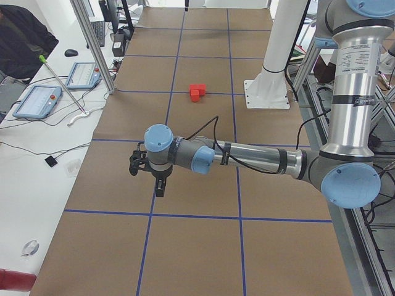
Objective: Form red blocks into L shape at center
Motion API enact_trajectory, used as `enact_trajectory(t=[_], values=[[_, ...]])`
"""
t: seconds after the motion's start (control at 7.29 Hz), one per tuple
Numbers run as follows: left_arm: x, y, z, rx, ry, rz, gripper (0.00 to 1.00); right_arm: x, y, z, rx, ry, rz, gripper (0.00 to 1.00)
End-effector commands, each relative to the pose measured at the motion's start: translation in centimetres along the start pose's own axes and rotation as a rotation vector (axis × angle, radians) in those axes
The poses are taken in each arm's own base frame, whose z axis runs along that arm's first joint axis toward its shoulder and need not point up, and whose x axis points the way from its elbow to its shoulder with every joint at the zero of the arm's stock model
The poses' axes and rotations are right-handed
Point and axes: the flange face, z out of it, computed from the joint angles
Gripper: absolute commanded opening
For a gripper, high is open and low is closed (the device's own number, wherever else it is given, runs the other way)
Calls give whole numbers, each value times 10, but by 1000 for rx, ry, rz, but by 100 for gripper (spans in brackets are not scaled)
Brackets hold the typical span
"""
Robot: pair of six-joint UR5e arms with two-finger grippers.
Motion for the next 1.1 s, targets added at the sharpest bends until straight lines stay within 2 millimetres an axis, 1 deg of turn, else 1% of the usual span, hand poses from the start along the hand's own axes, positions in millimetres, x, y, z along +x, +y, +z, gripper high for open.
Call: enact_trajectory(t=[0.0, 0.14, 0.27, 0.41, 0.55, 0.69, 0.82, 0.96], values=[[1, 0, 0, -1, 2, 0, 100, -13, -15, 1, 0, -3, -19, 100], [0, 1, 1, -3, 3, -2, 100, -27, -27, -1, 5, -6, -51, 100], [1, 1, 2, -4, 5, 0, 100, -43, -43, -9, 20, -14, -72, 100], [0, 1, 3, -5, 3, 3, 100, -57, -51, -21, 40, -28, -94, 100], [0, 1, 3, -5, 3, 1, 100, -68, -51, -35, 69, -23, -115, 100], [6, 1, -3, 5, 9, 11, 100, -68, -50, -40, 79, -21, -118, 100], [19, 0, -15, 28, 13, 34, 100, -62, -50, -36, 73, -6, -107, 100], [31, -1, -24, 46, 17, 58, 100, -64, -50, -39, 76, 0, -109, 100]])
